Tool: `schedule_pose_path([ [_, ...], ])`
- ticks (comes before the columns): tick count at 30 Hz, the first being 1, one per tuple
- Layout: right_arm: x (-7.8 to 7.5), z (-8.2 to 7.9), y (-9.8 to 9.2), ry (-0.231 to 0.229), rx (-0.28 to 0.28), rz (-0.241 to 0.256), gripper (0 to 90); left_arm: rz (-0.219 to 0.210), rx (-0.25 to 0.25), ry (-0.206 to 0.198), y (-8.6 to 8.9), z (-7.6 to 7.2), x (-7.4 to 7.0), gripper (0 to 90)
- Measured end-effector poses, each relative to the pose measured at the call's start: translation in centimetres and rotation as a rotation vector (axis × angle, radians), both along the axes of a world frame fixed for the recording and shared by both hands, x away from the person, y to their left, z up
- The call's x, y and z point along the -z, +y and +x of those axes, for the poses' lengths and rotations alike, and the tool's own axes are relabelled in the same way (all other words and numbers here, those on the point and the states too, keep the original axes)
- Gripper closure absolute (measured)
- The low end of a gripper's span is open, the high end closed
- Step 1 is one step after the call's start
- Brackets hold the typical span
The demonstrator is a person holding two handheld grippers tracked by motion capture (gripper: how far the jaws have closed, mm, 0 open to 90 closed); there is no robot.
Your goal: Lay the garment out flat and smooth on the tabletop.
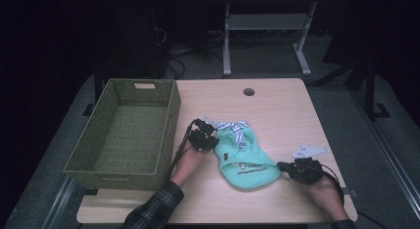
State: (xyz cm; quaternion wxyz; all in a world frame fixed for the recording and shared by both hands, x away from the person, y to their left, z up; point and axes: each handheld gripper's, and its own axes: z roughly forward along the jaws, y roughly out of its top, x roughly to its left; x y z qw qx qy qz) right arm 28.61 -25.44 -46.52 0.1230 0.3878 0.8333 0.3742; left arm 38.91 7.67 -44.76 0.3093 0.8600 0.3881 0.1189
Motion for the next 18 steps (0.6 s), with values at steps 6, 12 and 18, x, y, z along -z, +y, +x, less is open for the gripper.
schedule_pose_path([
  [6, -0.7, 0.3, 0.0, -0.015, 0.002, 0.039, 72.7, 0.005, 0.026, -0.003, 0.2, -1.4, -0.8, 59.3],
  [12, -1.5, 1.5, 1.4, -0.036, -0.017, 0.062, 74.2, 0.006, 0.063, -0.009, 0.5, -3.2, -1.0, 58.7],
  [18, -0.9, 3.2, 3.3, -0.026, -0.043, 0.017, 76.1, -0.012, 0.117, 0.011, 0.5, -5.3, -1.0, 58.7],
])
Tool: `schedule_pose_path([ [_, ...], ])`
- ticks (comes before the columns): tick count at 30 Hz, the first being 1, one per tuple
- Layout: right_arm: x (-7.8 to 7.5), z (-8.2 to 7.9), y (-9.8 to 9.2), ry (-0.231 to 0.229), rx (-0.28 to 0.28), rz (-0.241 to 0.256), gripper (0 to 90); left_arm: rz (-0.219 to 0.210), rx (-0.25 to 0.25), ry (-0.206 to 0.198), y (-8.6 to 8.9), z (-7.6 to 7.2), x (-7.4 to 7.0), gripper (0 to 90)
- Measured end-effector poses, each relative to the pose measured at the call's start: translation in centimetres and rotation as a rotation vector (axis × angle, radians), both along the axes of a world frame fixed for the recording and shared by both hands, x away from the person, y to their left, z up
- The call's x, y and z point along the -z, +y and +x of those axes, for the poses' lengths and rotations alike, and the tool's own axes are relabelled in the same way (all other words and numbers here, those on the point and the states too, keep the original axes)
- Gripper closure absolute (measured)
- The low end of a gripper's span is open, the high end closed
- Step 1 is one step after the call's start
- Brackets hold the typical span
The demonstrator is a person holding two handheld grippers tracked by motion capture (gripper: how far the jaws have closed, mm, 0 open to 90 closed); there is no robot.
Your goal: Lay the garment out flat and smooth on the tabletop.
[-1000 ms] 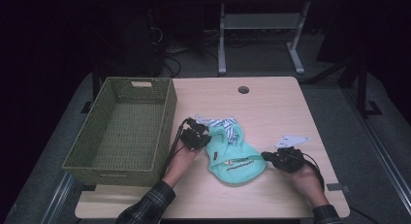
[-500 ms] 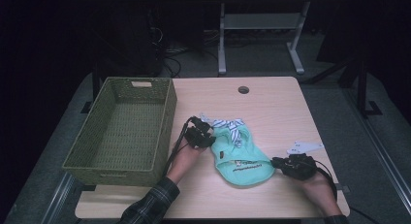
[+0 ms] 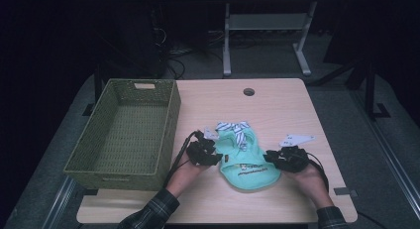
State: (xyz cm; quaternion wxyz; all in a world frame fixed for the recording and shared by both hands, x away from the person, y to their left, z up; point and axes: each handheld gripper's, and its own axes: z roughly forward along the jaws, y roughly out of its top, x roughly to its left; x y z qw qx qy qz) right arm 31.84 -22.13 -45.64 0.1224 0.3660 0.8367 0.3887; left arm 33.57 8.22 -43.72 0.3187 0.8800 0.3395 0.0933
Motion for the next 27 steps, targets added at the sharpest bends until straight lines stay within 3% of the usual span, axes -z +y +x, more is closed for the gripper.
schedule_pose_path([
  [6, 1.3, 0.3, 0.1, 0.021, 0.016, -0.066, 89.5, -0.003, 0.054, 0.008, -1.0, -1.8, 0.7, 64.3],
  [11, 1.4, -0.1, -0.5, 0.035, 0.024, -0.057, 89.7, 0.047, 0.089, 0.028, -1.8, -1.8, 1.7, 68.0],
  [19, 1.3, -2.4, -0.6, 0.048, -0.022, -0.061, 89.7, 0.068, 0.096, 0.019, -1.1, -1.9, 1.6, 69.3],
  [27, 1.3, -4.4, -0.2, 0.055, -0.064, -0.053, 89.7, 0.079, 0.110, 0.016, -0.5, -2.8, 1.5, 70.0],
])
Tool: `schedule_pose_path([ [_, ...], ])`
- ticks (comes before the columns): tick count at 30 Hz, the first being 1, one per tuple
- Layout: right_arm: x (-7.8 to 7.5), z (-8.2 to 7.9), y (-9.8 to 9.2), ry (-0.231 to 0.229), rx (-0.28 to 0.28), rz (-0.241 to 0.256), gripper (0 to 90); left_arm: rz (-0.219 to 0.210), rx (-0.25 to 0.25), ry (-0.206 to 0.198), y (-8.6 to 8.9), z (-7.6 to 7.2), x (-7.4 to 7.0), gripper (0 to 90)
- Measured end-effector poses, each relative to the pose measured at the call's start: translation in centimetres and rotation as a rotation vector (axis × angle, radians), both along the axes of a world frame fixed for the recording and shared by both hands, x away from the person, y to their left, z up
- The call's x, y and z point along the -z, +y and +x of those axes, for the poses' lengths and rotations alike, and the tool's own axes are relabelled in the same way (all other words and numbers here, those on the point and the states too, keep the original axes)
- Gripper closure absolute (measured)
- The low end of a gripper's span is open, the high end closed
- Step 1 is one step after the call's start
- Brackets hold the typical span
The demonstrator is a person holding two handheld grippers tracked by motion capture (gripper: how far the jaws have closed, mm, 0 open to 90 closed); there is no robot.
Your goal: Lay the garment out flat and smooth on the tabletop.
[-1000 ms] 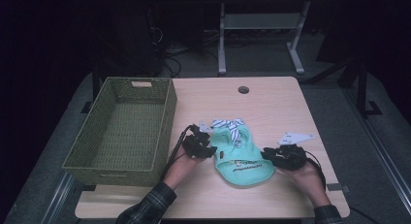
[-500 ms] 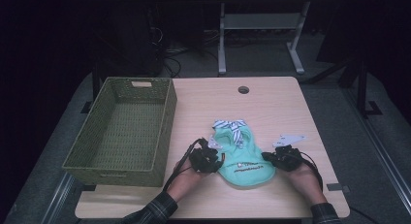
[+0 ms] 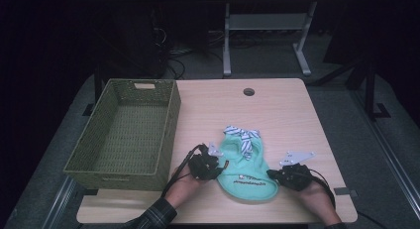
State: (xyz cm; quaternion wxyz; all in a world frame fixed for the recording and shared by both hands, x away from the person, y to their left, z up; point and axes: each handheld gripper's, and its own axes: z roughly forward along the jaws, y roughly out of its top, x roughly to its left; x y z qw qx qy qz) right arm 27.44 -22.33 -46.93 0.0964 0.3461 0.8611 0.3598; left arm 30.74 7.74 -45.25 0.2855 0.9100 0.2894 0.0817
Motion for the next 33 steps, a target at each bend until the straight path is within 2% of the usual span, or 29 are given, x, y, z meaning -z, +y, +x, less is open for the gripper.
schedule_pose_path([
  [4, 0.0, -0.4, 0.2, 0.008, 0.002, 0.005, 89.4, -0.006, 0.009, 0.006, 0.1, -0.2, -0.1, 69.7],
  [10, -0.1, 0.3, 0.1, 0.012, -0.001, 0.016, 81.6, -0.054, 0.005, 0.025, 0.4, 0.3, -0.5, 65.0],
  [15, -0.4, 1.3, 0.0, 0.013, 0.003, 0.034, 66.9, -0.096, 0.014, 0.044, 0.6, 1.0, -1.0, 55.7],
  [17, -0.6, 1.7, -0.1, 0.014, 0.021, 0.054, 60.5, -0.101, 0.025, 0.035, 0.7, 1.4, -1.2, 54.8],
  [20, -1.0, 2.3, -0.3, -0.006, 0.044, 0.057, 56.1, -0.113, 0.032, 0.039, 0.8, 1.9, -1.3, 52.8],
  [23, -1.5, 2.7, -0.4, -0.017, 0.052, 0.048, 55.9, -0.121, 0.032, 0.046, 0.8, 2.4, -1.4, 50.0],
  [25, -1.8, 3.2, -0.4, -0.026, 0.054, 0.039, 55.8, -0.108, 0.038, 0.044, 0.6, 2.8, -1.6, 47.3],
  [27, -2.0, 3.6, -0.4, -0.024, 0.064, 0.037, 53.1, -0.114, 0.040, 0.043, 0.4, 3.1, -1.8, 46.8],
  [33, -2.6, 5.1, -0.5, -0.034, 0.088, 0.052, 49.6, -0.134, 0.009, 0.012, 0.6, 4.4, -2.9, 46.3],
])
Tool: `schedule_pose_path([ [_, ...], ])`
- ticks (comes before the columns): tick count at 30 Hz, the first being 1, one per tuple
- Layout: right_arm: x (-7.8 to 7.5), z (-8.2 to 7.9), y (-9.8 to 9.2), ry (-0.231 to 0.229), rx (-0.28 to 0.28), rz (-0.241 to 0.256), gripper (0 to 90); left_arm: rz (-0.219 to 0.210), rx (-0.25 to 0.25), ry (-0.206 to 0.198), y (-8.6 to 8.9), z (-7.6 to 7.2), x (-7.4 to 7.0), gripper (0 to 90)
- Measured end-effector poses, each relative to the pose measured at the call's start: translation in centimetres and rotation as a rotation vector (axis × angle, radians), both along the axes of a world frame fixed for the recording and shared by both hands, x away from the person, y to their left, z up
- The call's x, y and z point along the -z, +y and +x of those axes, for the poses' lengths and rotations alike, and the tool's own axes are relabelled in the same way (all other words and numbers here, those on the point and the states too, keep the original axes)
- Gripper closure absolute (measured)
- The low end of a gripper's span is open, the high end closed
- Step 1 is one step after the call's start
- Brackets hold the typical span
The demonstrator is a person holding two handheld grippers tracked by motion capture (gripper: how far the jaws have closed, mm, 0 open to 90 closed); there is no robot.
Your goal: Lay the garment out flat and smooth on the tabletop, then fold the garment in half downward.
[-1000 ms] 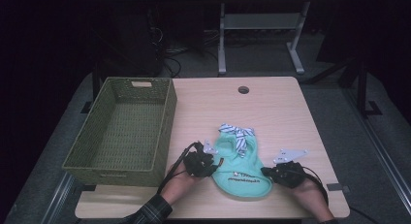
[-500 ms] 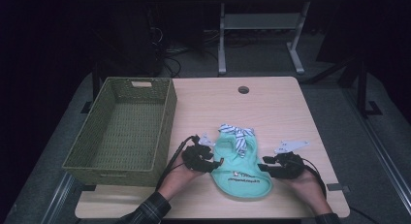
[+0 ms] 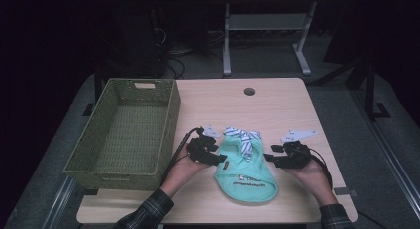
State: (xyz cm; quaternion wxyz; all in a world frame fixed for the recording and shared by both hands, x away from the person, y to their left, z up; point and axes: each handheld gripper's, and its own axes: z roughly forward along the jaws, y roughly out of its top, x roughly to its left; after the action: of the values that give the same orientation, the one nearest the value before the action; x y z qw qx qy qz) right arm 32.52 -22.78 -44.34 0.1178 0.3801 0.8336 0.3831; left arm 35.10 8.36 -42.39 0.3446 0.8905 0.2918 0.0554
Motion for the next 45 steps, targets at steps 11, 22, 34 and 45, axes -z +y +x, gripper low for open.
schedule_pose_path([
  [11, -1.1, 3.0, 0.8, -0.025, -0.029, 0.038, 50.0, -0.009, -0.049, -0.047, -0.2, 2.2, -1.2, 45.9],
  [22, -1.6, 5.7, 1.6, -0.045, -0.042, 0.064, 50.3, -0.042, -0.100, -0.071, -0.9, 4.5, -2.0, 45.7],
  [34, -0.7, 7.7, 2.0, -0.021, -0.028, 0.082, 52.0, -0.048, -0.107, -0.049, -2.4, 7.0, -0.7, 48.0],
  [45, 1.8, 8.8, 2.1, 0.029, -0.026, 0.073, 56.5, -0.041, -0.093, 0.002, -2.7, 8.5, 1.9, 55.8],
])
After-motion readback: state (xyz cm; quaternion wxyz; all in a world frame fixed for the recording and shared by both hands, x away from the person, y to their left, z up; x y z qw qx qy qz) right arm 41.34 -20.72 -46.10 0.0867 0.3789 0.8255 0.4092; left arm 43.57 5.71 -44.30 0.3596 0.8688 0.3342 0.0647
